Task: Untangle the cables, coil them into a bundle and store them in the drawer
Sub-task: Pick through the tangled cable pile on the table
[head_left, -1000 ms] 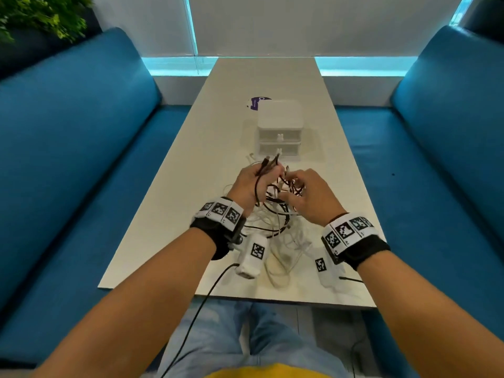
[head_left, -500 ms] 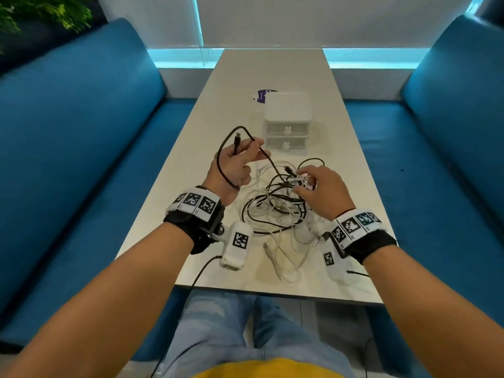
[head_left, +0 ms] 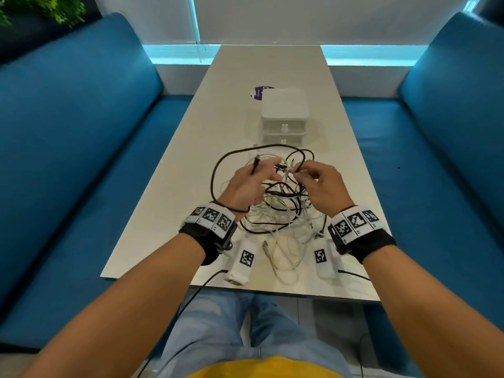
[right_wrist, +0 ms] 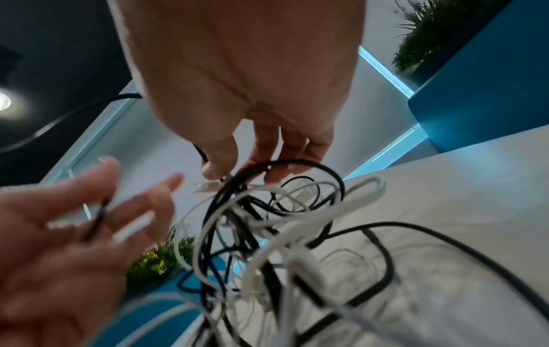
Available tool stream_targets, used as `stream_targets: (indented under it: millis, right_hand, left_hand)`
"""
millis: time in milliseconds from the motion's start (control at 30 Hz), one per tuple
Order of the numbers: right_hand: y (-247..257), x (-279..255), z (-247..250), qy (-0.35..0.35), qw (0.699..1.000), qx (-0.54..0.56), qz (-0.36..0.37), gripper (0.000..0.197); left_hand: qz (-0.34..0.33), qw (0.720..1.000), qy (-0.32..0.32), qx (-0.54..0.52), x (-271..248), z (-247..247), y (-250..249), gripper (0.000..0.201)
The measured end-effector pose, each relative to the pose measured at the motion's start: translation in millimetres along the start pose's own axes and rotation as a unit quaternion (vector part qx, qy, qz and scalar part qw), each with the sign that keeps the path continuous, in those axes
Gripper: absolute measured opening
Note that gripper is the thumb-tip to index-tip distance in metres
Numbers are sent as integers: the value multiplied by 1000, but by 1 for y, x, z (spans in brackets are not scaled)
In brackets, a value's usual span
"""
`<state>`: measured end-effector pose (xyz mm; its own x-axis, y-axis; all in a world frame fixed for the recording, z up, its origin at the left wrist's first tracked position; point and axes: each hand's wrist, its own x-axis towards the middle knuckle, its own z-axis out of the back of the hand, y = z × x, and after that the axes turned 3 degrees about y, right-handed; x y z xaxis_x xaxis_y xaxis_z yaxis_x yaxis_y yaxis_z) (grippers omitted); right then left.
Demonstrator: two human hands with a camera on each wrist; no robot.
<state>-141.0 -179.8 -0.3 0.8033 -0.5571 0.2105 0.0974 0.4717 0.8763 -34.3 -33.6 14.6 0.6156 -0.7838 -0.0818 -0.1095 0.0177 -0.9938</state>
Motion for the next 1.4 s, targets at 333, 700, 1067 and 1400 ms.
stream_targets:
  millis: [333,700,1067,1400]
  right_hand:
    - [17,-2,0,51,984,170,-9,13]
    - [17,-8,-9,51,998,25,15,25]
    - [7,-4,-6,-18,997,-54,-58,26]
    - [-25,-9,14,-14,987,-127,-102,21]
  left_hand:
    - [-191,959,-114,178,11,-25,20,13]
    - [-157,964,-133,166,18,-20,21,12]
    - [-94,966,-239,-35,16,11,4,12]
    - [-85,942,-304,-113,10,60,-34,10]
